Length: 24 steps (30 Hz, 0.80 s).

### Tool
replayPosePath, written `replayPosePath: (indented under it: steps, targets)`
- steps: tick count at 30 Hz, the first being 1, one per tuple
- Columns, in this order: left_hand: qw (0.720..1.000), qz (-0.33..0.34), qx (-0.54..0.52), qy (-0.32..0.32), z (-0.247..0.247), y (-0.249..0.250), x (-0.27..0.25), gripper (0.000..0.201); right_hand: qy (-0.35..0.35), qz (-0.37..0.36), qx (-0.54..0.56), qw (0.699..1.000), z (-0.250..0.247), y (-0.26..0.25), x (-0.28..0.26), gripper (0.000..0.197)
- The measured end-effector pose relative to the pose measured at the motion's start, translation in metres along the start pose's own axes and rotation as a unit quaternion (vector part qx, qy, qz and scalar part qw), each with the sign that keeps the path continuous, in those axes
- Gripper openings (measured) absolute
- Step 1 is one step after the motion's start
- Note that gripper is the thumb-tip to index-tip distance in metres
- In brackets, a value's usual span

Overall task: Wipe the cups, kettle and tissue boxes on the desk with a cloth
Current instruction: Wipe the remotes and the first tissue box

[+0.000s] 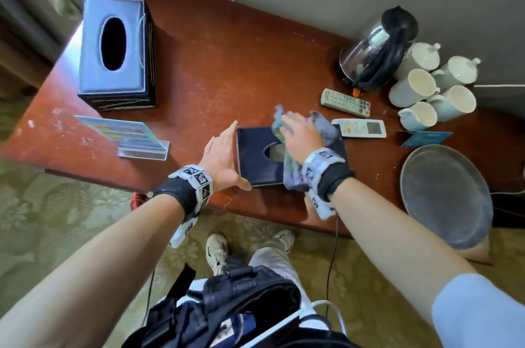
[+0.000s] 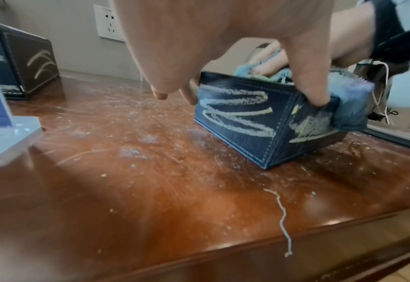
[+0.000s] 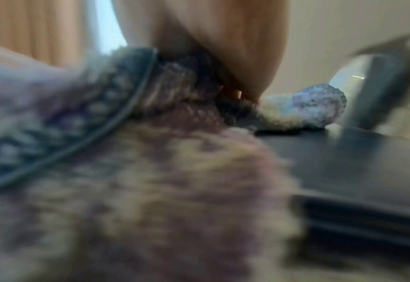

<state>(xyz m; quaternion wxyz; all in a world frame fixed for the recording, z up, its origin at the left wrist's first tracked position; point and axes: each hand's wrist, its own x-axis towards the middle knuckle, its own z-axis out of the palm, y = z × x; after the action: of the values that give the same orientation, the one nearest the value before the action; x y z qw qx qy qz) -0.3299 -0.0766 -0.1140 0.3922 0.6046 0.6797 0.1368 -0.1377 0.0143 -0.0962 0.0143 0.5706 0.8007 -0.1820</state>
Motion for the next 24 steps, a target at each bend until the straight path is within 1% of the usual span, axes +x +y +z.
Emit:
replayPosePath:
  steps: [1,2,3,5,6,8,9,10,13,14,16,19,24]
  targets:
    - [1.000,0.001,0.005,0.000,-0.001,0.000,0.000,0.149,0.012,0.032,0.004,0.999,-0.004,0.009,0.001,0.038]
    - [1.000,0.003,0.012,-0.002,-0.001,-0.001,0.001,0.149,0.025,0.046,0.008,0.999,-0.003,0.011,0.001,0.038]
    - [1.000,0.009,0.023,-0.005,-0.001,-0.002,0.003,0.148,0.035,0.038,0.009,0.999,0.002,0.005,0.000,0.038]
    - [0.998,0.024,0.054,-0.014,0.000,-0.004,0.006,0.147,0.039,-0.024,0.007,0.999,0.017,-0.017,-0.003,0.042]
    - [0.997,0.030,0.073,-0.018,-0.001,-0.004,0.008,0.146,0.028,-0.051,0.010,0.998,0.023,-0.027,-0.005,0.043]
    - [0.993,0.035,0.108,-0.030,-0.004,-0.002,0.010,0.145,-0.015,-0.065,0.003,0.998,0.024,-0.029,-0.010,0.043]
    - [0.991,0.035,0.121,-0.033,-0.005,0.001,0.009,0.144,-0.022,-0.052,-0.003,0.998,0.018,-0.019,-0.010,0.043]
    - [0.990,0.033,0.132,-0.033,-0.006,0.003,0.009,0.143,-0.016,-0.028,-0.007,0.999,0.011,-0.004,-0.008,0.043]
    - [0.986,0.029,0.158,-0.035,-0.006,0.003,0.011,0.145,0.014,0.087,0.005,0.996,-0.016,0.052,-0.011,0.041]
    - [0.985,0.031,0.169,-0.034,-0.004,0.000,0.013,0.146,0.023,0.110,0.011,0.994,-0.022,0.067,-0.014,0.041]
    - [0.979,0.032,0.196,-0.041,-0.004,-0.003,0.016,0.149,0.028,0.117,0.031,0.992,-0.026,0.087,-0.020,0.042]
    - [0.969,0.034,0.241,-0.053,-0.008,-0.003,0.017,0.149,0.048,0.117,0.085,0.988,-0.016,0.090,-0.030,0.043]
    - [0.956,0.046,0.286,-0.051,-0.007,0.000,0.014,0.148,0.129,0.126,0.146,0.973,0.014,0.088,-0.080,0.042]
